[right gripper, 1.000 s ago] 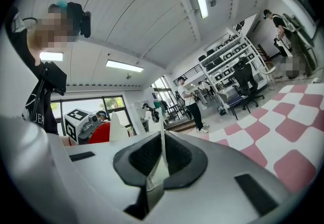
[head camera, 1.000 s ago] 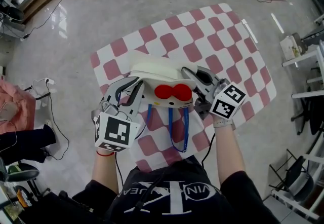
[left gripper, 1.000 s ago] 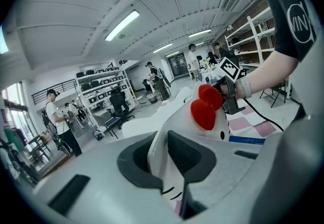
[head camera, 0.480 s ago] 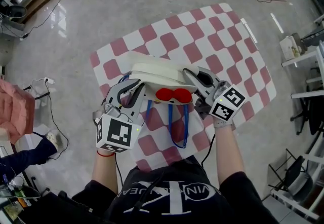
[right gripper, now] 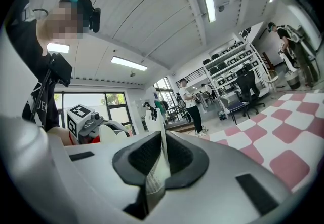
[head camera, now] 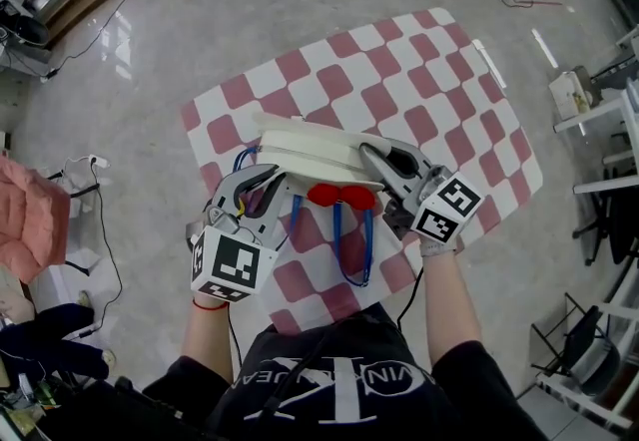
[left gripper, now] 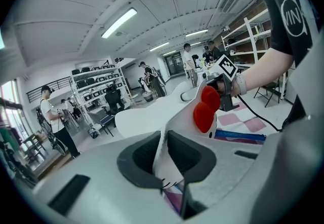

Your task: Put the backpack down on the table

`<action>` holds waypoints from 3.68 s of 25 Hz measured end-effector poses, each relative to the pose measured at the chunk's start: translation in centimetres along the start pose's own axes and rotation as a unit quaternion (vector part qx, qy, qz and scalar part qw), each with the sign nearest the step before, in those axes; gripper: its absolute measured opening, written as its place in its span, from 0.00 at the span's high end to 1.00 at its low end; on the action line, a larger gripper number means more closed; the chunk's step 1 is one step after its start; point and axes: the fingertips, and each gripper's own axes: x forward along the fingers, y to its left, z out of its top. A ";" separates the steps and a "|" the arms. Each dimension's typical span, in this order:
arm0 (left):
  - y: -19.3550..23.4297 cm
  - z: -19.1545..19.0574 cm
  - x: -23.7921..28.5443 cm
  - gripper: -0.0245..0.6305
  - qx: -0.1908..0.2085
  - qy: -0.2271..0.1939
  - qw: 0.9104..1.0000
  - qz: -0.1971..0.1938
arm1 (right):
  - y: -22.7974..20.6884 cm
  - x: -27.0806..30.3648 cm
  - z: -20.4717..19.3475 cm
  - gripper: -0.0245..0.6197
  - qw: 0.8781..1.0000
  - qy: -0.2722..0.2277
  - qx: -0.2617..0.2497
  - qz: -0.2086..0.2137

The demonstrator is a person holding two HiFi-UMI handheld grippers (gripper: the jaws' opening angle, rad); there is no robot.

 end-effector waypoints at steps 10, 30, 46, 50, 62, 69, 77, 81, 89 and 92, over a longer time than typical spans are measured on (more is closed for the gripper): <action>-0.8 -0.4 -0.5 0.89 0.015 0.013 1.000 -0.005 | 0.8 -0.7 -0.4 0.93 0.999 0.032 -0.025 -0.019; -1.5 4.5 -3.8 0.89 0.137 -0.055 0.989 0.013 | 0.7 -0.7 -0.1 0.93 0.990 0.082 -0.090 -0.076; -3.4 1.5 -3.2 0.89 0.087 -0.028 0.996 -0.023 | 0.8 -1.2 0.8 0.91 0.985 0.081 -0.115 -0.098; -3.5 1.3 -3.0 0.89 0.069 -0.024 0.997 -0.027 | 1.1 -1.5 1.5 0.91 0.985 0.074 -0.123 -0.099; -4.2 0.7 -2.6 0.92 0.065 -0.017 0.997 -0.034 | 2.2 -2.3 2.6 0.91 0.976 0.076 -0.172 -0.112; -4.4 0.3 -2.8 0.92 0.058 -0.016 0.998 -0.036 | 2.9 -2.6 3.7 0.91 0.976 0.059 -0.176 -0.112; -4.4 0.3 -3.0 0.92 0.039 -0.022 0.998 -0.036 | 3.9 -3.0 3.5 0.91 0.976 0.058 -0.176 -0.111; -5.0 0.2 -3.0 0.92 0.039 -0.021 0.998 -0.041 | 4.3 -3.4 3.6 0.91 0.977 0.051 -0.172 -0.117; -5.2 0.7 -3.3 0.92 0.022 -0.034 0.998 -0.042 | 5.8 -3.9 3.3 0.92 0.977 0.050 -0.175 -0.109; -5.4 0.9 -3.4 0.92 0.018 -0.037 0.998 -0.039 | 6.3 -4.2 3.0 0.93 0.977 0.050 -0.174 -0.110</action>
